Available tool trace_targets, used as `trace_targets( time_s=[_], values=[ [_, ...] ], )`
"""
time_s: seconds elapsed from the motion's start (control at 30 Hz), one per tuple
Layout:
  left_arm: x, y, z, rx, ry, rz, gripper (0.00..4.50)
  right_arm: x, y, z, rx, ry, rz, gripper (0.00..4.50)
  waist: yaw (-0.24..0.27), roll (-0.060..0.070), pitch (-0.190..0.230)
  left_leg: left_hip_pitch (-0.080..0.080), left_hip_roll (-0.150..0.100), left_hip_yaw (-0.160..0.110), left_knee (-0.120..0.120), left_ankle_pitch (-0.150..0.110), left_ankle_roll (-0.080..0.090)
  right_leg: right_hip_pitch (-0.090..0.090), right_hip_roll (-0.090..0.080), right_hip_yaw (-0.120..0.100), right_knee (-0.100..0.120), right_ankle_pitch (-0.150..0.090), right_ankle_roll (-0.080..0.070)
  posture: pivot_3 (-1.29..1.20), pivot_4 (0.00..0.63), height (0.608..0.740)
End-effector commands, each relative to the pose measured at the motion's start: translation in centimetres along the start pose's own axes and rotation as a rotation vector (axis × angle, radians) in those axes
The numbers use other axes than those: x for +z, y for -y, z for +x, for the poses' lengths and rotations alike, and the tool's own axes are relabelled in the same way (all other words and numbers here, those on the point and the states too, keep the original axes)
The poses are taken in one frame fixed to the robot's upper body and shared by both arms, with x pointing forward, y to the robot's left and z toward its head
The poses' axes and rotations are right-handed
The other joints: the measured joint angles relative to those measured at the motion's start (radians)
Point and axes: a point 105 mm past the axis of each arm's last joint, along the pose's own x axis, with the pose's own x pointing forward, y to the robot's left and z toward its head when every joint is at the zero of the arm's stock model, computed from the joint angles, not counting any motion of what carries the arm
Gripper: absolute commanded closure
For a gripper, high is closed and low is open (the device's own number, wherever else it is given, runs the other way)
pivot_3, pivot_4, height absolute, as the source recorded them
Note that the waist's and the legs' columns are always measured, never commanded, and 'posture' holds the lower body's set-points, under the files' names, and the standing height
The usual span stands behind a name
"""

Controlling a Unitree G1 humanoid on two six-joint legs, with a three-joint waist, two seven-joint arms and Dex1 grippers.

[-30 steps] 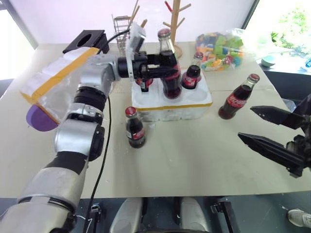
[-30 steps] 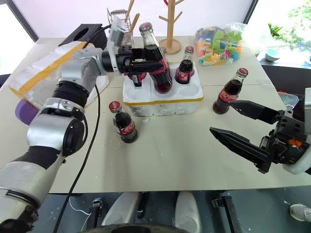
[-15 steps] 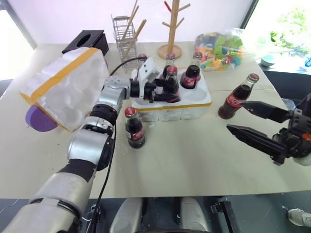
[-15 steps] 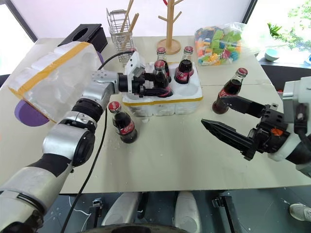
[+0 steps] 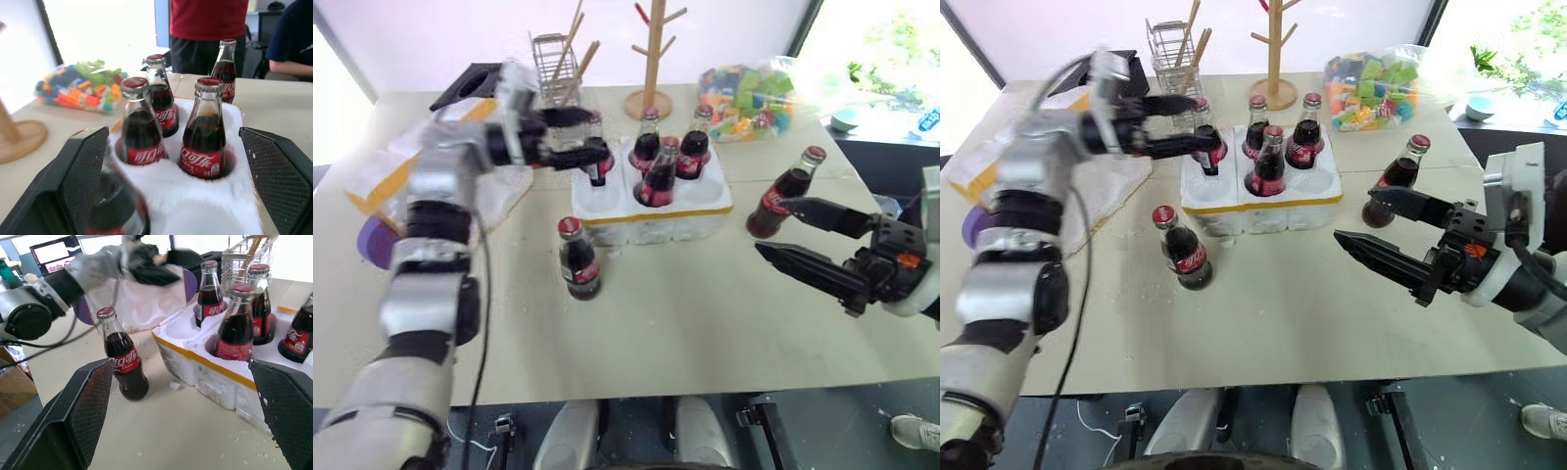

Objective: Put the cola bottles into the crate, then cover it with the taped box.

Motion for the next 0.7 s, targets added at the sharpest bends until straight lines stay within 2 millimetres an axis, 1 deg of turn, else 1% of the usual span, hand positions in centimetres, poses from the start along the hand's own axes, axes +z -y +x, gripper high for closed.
trace_targets(
  time_s=[0.03, 0.1, 0.17, 0.2, 0.23, 0.3, 0.4, 0.5, 0.63, 0.7],
  values=[
    [0.9, 4.1, -3.4, -0.080, -0.051, 0.003, 0.04, 0.5, -0.3, 0.0, 0.033, -0.009, -0.032, 0.00, -0.003, 0.000, 0.000, 0.000, 0.000, 0.000, 0.000, 0.000, 0.000, 0.000, 0.000, 0.000, 0.000, 0.000, 0.000, 0.00, 0.150, 0.740],
    [-0.8, 7.2, -5.2, -0.136, -0.175, 0.016, 0.04, 0.3, -0.3, 0.0, 0.058, -0.032, -0.035, 0.00, -0.012, 0.001, 0.000, 0.000, 0.000, 0.000, -0.001, 0.000, 0.000, 0.000, 0.000, 0.001, 0.000, 0.000, 0.000, 0.00, 0.150, 0.740],
    [-1.9, 9.1, -6.3, -0.147, -0.248, -0.012, 0.04, 0.2, -0.4, 0.1, 0.078, -0.051, -0.044, 0.00, -0.007, 0.001, 0.000, 0.000, 0.001, 0.000, -0.001, 0.000, -0.001, 0.000, 0.000, 0.001, -0.001, 0.000, -0.001, 0.00, 0.150, 0.740],
    [-2.3, 9.4, -6.7, -0.125, -0.267, -0.021, 0.04, 0.2, -0.3, 0.1, 0.085, -0.055, -0.047, 0.00, 0.003, 0.001, 0.000, 0.000, 0.001, 0.000, -0.001, 0.000, -0.001, 0.000, -0.001, 0.001, -0.001, 0.000, -0.002, 0.00, 0.150, 0.740],
    [-2.5, 9.7, -7.0, -0.106, -0.278, -0.022, 0.04, 0.2, -0.2, 0.2, 0.090, -0.055, -0.047, 0.00, 0.009, 0.001, 0.000, 0.000, 0.001, 0.000, 0.000, 0.000, -0.001, 0.001, -0.001, 0.001, -0.003, -0.001, -0.006, 0.00, 0.150, 0.740],
    [-2.8, 10.0, -7.1, -0.081, -0.281, -0.023, 0.04, 0.4, 0.0, 0.3, 0.098, -0.052, -0.048, 0.00, 0.014, 0.001, 0.000, 0.000, 0.004, 0.001, 0.000, 0.001, -0.002, 0.003, -0.001, 0.001, -0.004, 0.000, -0.008, 0.00, 0.150, 0.740],
    [-3.6, 10.9, -6.4, -0.084, -0.271, -0.031, 0.04, 0.5, 0.3, 0.6, 0.102, -0.051, -0.047, 0.00, 0.013, 0.001, 0.000, 0.001, 0.012, 0.010, 0.000, -0.001, -0.005, 0.006, -0.001, -0.001, -0.005, 0.001, -0.010, 0.00, 0.150, 0.740],
    [-4.7, 11.6, -4.9, -0.079, -0.246, -0.044, 0.04, 0.5, 0.5, 0.7, 0.103, -0.051, -0.047, 0.00, 0.010, 0.002, -0.001, 0.001, 0.015, 0.014, 0.000, -0.001, -0.005, 0.006, -0.001, -0.001, -0.005, 0.001, -0.011, 0.00, 0.150, 0.740],
    [-6.4, 11.2, -2.8, -0.008, -0.210, -0.105, 0.04, 0.8, 0.4, 0.8, 0.106, -0.041, -0.045, 0.00, 0.010, 0.002, -0.001, 0.001, 0.016, 0.014, 0.000, 0.001, -0.002, 0.003, 0.001, -0.001, -0.005, 0.001, -0.011, 0.00, 0.150, 0.740],
    [-7.0, 11.4, -2.1, -0.004, -0.208, -0.100, 0.04, 0.8, 0.4, 0.7, 0.094, -0.044, -0.051, 0.00, 0.009, 0.002, -0.001, 0.000, 0.016, 0.015, 0.000, 0.001, -0.002, 0.002, 0.003, -0.001, -0.004, 0.002, -0.010, 0.00, 0.150, 0.740]
  ],
)
